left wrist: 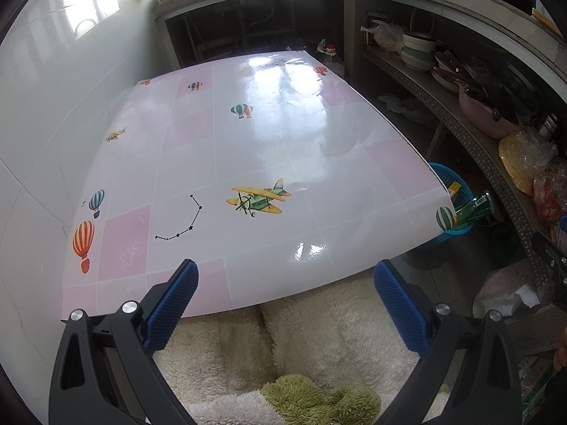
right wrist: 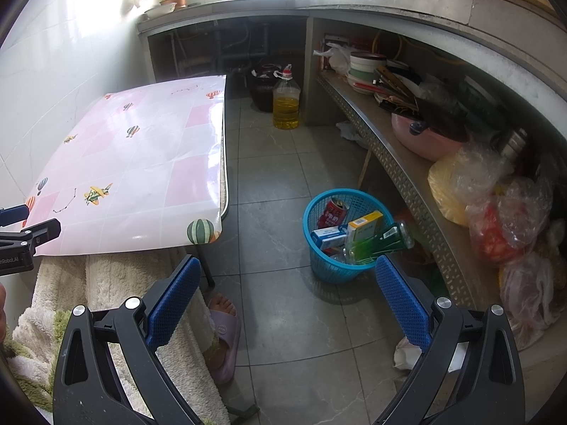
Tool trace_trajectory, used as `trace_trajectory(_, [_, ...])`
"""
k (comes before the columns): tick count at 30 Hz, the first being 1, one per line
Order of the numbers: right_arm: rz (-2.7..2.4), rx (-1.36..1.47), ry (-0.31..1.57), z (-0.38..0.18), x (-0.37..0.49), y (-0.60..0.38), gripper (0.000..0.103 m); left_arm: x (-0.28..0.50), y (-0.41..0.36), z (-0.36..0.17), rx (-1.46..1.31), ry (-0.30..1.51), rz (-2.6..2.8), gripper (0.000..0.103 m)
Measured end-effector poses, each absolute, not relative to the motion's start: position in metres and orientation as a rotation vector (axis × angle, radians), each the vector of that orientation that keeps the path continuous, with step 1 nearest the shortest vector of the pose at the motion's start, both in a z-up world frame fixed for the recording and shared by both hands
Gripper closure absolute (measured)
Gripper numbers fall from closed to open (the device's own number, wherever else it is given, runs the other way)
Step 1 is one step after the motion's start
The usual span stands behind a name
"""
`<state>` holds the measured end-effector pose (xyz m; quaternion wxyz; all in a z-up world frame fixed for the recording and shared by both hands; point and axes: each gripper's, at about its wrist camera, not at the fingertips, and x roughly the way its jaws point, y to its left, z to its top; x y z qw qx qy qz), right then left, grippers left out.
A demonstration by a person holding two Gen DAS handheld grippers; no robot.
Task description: Collect trash
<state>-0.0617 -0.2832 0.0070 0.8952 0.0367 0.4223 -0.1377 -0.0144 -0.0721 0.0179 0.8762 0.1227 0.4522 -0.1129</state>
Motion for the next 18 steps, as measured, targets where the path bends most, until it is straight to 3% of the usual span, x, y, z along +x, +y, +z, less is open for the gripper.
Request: trace_trajectory(18, [-0.282, 0.073, 0.876, 0.0060, -0.0607, -0.2822, 0.008, -0.0128, -0.0706, 0.0182, 0.255, 0.945, -0.237, 0.006])
